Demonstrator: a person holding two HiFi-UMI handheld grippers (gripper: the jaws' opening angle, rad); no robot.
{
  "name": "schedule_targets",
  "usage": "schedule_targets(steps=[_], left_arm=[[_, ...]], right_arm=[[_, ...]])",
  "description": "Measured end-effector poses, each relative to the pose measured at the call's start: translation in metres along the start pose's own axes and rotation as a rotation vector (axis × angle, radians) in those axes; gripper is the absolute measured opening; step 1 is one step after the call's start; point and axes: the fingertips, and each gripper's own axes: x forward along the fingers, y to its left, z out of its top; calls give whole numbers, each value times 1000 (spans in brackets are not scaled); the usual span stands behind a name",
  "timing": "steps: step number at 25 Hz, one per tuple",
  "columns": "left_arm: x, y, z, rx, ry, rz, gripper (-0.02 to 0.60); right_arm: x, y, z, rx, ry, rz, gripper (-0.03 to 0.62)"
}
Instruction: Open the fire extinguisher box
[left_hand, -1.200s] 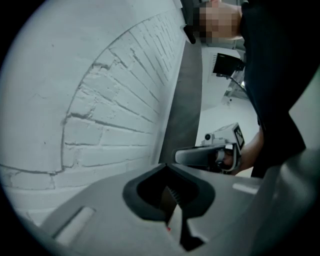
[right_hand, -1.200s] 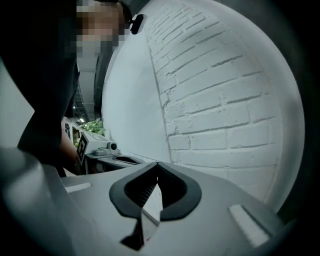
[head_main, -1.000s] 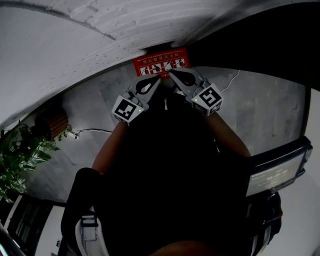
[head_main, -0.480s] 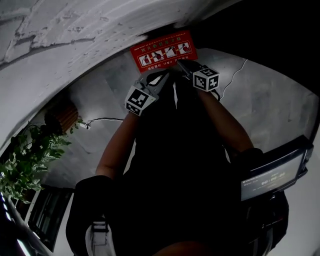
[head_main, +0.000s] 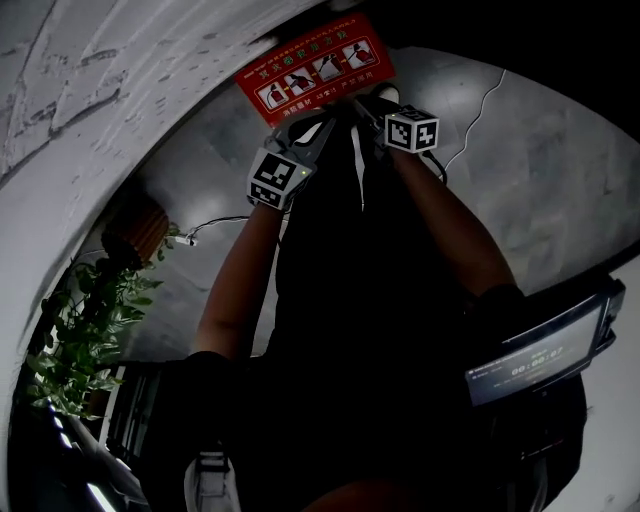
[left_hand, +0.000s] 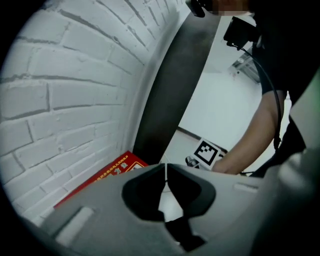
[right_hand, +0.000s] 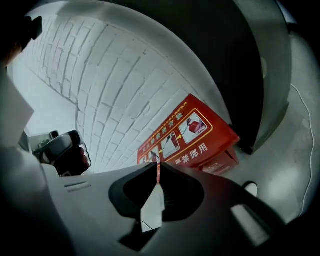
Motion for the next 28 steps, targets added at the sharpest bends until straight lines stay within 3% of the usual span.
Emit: schedule_targets(steps=[3, 7, 12, 19, 28], left_arm=[[16, 6, -14, -11, 17, -2, 14], [32, 9, -39, -15, 41, -3, 14], [35, 9, -59, -30, 73, -5, 11], [27, 11, -44, -44, 66, 15, 2], [27, 1, -49, -37, 49, 26, 2]], right_arm=[[14, -21, -10, 51, -25, -2, 17], [31, -46, -25, 126, -41, 7, 98], [54, -57, -29, 174, -60, 36, 137], [55, -47, -8, 189, -47, 55, 130], [44, -48, -18, 219, -33, 54, 115]])
